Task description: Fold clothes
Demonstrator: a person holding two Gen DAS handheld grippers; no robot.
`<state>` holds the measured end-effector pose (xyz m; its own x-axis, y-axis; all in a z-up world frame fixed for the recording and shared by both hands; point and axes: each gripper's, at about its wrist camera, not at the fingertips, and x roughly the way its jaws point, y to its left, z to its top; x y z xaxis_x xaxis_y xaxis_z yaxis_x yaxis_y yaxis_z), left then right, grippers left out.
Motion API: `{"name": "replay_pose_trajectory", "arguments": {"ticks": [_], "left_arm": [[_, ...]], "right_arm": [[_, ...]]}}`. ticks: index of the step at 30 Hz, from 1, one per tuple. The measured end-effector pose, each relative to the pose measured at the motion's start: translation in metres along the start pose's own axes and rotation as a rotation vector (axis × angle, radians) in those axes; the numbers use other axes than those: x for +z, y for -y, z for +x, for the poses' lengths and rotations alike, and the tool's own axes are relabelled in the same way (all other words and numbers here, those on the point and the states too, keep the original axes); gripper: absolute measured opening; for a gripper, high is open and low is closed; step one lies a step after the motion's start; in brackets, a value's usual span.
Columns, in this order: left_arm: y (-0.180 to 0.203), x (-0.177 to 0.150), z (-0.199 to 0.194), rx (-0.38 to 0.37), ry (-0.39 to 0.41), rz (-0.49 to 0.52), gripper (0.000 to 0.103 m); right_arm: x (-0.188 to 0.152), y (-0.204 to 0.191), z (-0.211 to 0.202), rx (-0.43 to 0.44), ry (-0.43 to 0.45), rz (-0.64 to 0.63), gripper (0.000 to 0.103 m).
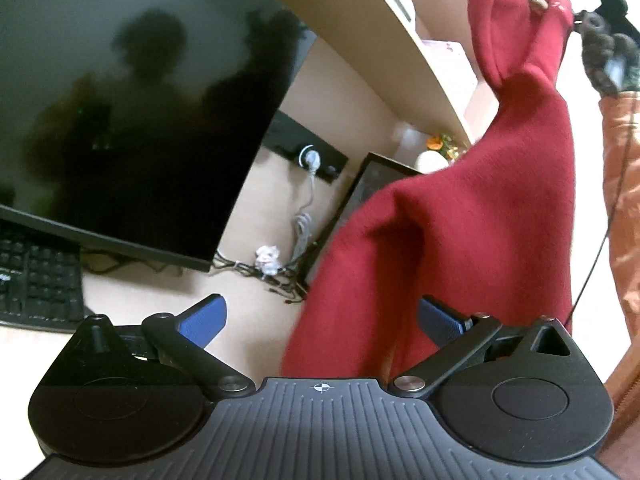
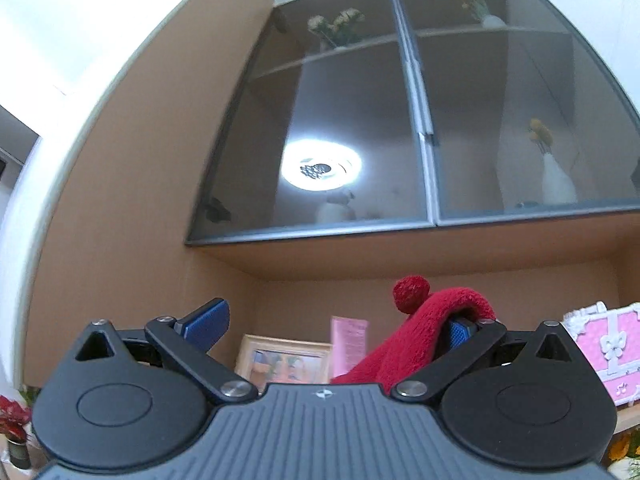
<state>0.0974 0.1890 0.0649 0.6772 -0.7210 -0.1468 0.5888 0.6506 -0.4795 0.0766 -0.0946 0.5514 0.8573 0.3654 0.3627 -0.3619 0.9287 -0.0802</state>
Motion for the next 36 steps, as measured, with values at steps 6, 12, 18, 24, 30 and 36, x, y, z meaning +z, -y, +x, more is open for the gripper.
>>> {"name": "replay_pose_trajectory", "arguments": {"ticks": [6, 12, 18, 24, 30, 36], "left_arm": [[0.017, -0.005, 0.018, 0.043, -0.007, -0.005, 0.103], [0.029, -0.01, 0.048, 0.156, -0.069, -0.047, 0.103], [0.029, -0.023, 0.071, 0.239, -0.152, -0.093, 0.103], [0.024, -0.036, 0.095, 0.117, -0.247, -0.136, 0.103], [0.008, -0.065, 0.141, -0.043, -0.401, -0.241, 0.103], [0.015, -0.09, 0.181, -0.009, -0.498, -0.188, 0.103]], "right_arm": [[-0.077, 0.06, 0.05, -0.062, -0.088, 0.058, 0.103], [-0.201, 0.094, 0.112, -0.098, -0.307, 0.096, 0.103], [-0.35, 0.105, 0.152, -0.123, -0.765, 0.113, 0.103], [-0.411, 0.085, 0.09, -0.07, -0.887, -0.018, 0.103], [-0.477, 0.088, -0.022, -0.19, -1.063, 0.172, 0.103], [-0.529, 0.079, -0.139, -0.456, -1.167, 0.32, 0.103]]}}
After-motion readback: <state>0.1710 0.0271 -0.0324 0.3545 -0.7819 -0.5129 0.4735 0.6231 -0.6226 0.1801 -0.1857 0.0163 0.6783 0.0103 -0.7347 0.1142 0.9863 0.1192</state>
